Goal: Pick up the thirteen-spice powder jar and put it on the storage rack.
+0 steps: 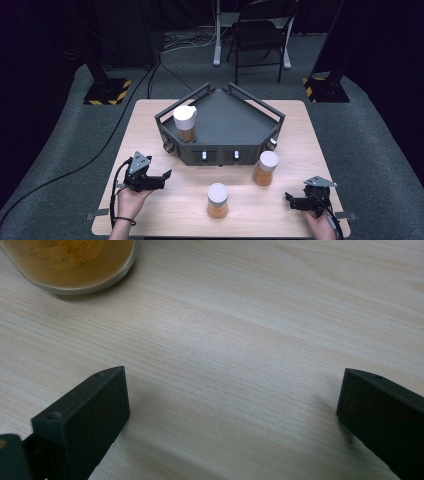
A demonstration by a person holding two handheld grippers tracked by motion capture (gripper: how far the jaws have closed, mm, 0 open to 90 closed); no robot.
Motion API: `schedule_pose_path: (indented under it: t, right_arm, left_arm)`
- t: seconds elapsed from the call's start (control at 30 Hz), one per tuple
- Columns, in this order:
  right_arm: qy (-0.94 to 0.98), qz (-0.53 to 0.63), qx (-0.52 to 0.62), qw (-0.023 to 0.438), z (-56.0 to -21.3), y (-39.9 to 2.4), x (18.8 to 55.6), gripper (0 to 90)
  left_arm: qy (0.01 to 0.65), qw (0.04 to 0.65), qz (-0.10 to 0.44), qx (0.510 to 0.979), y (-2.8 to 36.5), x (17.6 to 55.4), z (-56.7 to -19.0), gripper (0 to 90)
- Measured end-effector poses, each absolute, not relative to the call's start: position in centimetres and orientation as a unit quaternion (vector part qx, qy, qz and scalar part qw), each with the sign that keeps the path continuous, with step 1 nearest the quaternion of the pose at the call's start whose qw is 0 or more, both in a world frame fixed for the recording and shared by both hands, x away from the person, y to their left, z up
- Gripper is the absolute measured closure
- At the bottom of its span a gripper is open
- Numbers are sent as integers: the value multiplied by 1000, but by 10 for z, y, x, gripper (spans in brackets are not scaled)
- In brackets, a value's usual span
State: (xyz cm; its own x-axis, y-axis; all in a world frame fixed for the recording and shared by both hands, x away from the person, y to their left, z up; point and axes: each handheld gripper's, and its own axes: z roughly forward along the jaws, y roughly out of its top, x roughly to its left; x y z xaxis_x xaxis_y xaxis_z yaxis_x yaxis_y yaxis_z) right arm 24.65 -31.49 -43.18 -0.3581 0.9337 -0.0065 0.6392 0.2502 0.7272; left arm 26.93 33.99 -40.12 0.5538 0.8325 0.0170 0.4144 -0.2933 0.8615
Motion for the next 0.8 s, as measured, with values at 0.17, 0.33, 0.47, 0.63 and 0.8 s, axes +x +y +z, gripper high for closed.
schedule_pose_path:
  t: [0.17, 0.33, 0.47, 0.63, 0.8]
  right_arm:
    - [757, 325, 519, 227, -432, -315, 247, 0]
    - [757, 325, 519, 227, -432, -315, 247, 0]
    - [757, 325, 519, 227, -432, -315, 247, 0]
    - [757, 325, 519, 227, -432, -315, 246, 0]
    - [757, 325, 519, 227, -432, -315, 246, 0]
  left_arm:
    - [411, 430, 234, 769, 343, 265, -415, 82]
    - [416, 426, 226, 771, 345, 263, -425, 82]
    - [420, 417, 223, 775, 344, 262, -431, 82]
    - [426, 410, 219, 777, 343, 260, -438, 82]
    - [427, 396, 219, 783, 343, 258, -441, 82]
